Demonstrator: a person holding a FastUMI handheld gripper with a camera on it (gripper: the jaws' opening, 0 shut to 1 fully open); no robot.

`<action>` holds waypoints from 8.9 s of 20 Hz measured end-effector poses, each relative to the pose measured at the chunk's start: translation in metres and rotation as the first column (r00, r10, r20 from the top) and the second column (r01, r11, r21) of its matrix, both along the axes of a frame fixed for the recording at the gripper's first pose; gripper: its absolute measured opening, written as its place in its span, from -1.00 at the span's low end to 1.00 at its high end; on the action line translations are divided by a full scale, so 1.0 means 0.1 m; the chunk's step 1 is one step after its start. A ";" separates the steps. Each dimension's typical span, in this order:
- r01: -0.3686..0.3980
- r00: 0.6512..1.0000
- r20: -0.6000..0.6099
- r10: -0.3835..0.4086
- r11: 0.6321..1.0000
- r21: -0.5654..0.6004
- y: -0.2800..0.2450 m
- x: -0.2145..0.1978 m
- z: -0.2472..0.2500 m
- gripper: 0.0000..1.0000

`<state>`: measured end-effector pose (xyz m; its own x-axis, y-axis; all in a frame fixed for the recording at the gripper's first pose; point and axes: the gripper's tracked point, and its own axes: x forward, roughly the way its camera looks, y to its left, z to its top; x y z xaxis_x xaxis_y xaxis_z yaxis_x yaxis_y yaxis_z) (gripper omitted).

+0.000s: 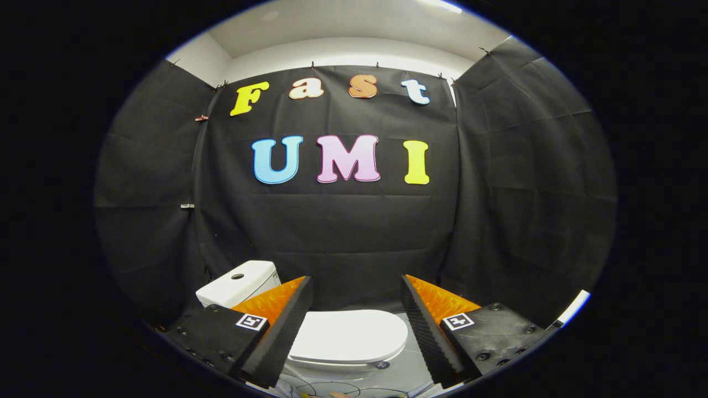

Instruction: Open the toilet lid.

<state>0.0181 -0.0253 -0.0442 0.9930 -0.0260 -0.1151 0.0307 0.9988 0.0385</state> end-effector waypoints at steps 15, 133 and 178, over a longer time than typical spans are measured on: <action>0.204 0.929 -0.368 -0.045 0.891 0.406 -0.78 0.61 -2.38 0.99; -0.275 0.947 0.150 0.285 0.958 -0.083 1.53 0.35 0.68 0.98; -0.117 0.940 0.318 0.119 0.993 -0.024 0.46 -0.57 1.62 0.98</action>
